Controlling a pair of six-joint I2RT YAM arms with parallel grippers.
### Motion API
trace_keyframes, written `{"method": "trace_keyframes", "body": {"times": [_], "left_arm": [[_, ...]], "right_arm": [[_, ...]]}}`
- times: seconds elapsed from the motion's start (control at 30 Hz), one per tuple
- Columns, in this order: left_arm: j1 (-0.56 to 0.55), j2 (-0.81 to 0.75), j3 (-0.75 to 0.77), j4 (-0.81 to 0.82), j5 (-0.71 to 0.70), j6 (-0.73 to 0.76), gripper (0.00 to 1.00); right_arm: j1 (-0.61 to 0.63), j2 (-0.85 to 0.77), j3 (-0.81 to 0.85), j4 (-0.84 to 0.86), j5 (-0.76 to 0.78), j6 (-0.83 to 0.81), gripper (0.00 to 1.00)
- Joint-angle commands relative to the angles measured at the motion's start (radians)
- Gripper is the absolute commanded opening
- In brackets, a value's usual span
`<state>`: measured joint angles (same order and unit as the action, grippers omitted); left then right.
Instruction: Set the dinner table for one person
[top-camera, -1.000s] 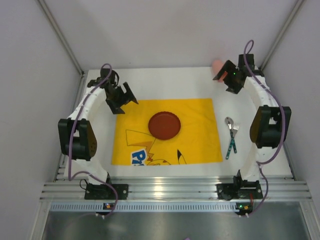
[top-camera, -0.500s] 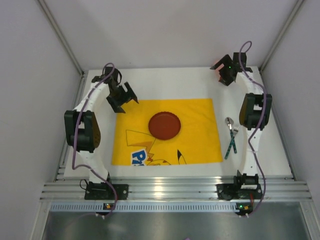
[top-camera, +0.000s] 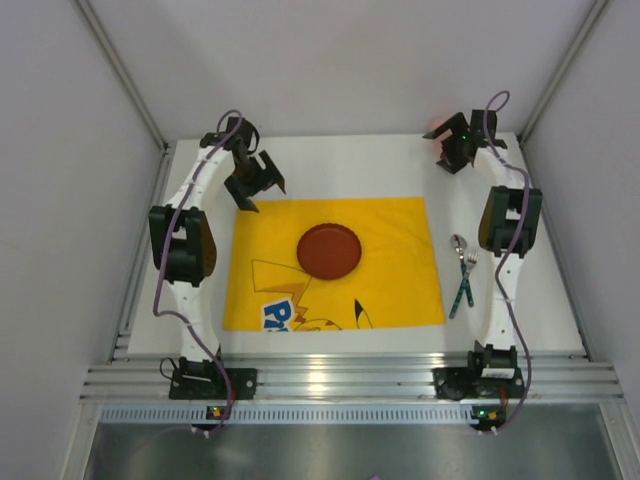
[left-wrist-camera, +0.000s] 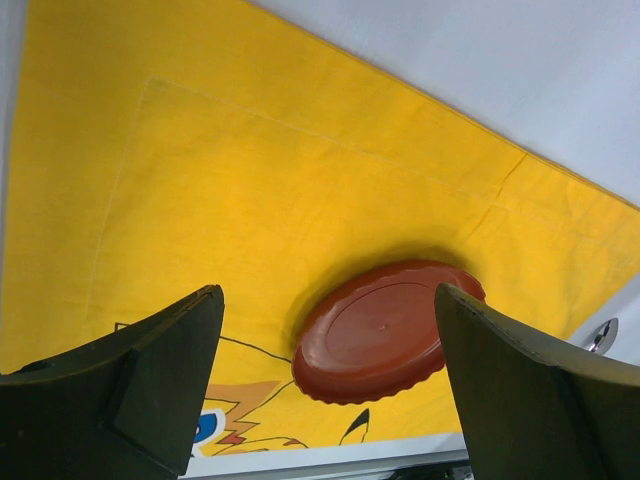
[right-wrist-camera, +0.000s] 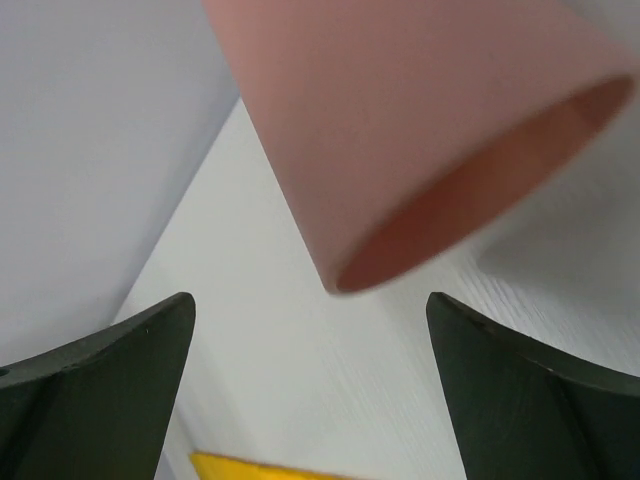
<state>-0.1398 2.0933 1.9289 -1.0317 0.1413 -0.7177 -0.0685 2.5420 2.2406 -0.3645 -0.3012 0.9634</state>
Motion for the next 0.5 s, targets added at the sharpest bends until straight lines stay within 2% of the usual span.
{"method": "trace_keyframes", "body": {"times": [0.0,0.13,0.27,0.47], "left_arm": [[-0.006,0.028,0.059,-0.064,-0.014,-0.032,0.91],[-0.015,0.103,0.129,-0.079,0.017,-0.045,0.91],[-0.029,0.184,0.289,-0.128,0.034,-0.043,0.91],[-0.029,0.217,0.323,-0.139,0.040,-0.037,0.91]], "right_arm": [[-0.036,-0.236,-0.118,-0.011,-0.030,-0.092,1.00],[-0.062,-0.253,-0.116,-0.091,0.017,-0.129,1.00],[-0.077,-0.198,-0.007,-0.117,0.022,-0.120,1.00],[-0.077,-0.095,0.121,-0.071,0.063,-0.086,1.00]]}}
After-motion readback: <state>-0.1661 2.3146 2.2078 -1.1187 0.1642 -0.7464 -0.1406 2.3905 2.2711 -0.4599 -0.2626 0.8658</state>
